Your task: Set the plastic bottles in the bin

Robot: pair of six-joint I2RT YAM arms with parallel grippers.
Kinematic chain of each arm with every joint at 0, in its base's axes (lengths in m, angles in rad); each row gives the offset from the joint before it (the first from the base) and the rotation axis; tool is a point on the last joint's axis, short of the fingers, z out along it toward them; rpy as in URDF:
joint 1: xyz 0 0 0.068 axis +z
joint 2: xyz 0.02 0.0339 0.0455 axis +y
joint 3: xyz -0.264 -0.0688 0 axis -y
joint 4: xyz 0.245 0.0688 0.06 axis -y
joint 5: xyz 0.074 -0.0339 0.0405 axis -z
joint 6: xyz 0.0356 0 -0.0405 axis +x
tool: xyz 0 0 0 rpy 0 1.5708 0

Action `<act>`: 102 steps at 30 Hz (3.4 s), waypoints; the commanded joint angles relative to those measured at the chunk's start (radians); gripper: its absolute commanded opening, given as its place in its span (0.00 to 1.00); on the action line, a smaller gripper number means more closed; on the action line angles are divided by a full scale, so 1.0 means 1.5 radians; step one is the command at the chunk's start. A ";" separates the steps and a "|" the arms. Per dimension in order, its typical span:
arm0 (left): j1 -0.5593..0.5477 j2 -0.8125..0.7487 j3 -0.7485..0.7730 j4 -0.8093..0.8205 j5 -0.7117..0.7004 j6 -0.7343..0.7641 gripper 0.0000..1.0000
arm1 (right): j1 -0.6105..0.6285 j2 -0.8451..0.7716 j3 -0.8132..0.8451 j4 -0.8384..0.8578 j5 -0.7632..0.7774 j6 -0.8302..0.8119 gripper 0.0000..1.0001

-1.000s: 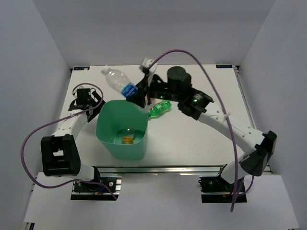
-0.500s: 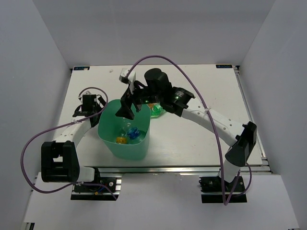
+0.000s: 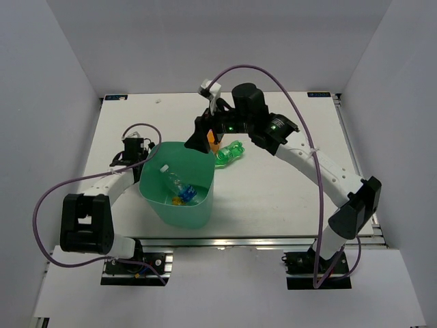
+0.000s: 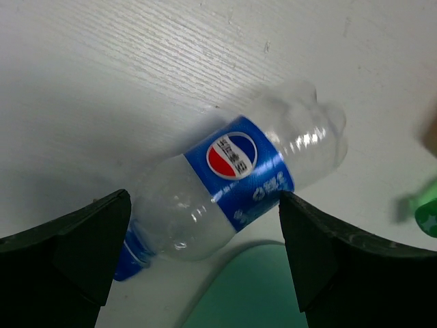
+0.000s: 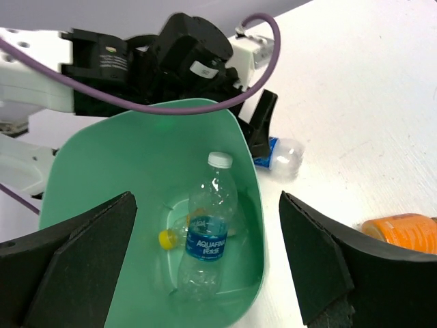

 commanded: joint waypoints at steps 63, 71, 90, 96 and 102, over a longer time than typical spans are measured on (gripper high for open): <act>-0.008 -0.437 0.204 -0.147 0.384 -0.006 0.98 | -0.286 -0.078 -0.370 0.155 0.162 0.227 0.89; -0.008 -0.310 0.266 -0.119 0.146 -0.090 0.98 | -0.255 -0.004 -0.396 0.217 0.229 0.337 0.89; 0.111 -0.119 0.144 0.074 0.039 -0.092 0.98 | -0.193 0.217 -0.330 0.322 0.394 0.536 0.89; 0.111 -0.116 0.039 0.120 0.079 -0.105 0.98 | -0.189 0.268 -0.320 0.363 0.371 0.576 0.79; 0.110 -0.098 0.035 0.114 0.103 -0.095 0.98 | -0.188 0.309 -0.278 0.359 0.355 0.594 0.56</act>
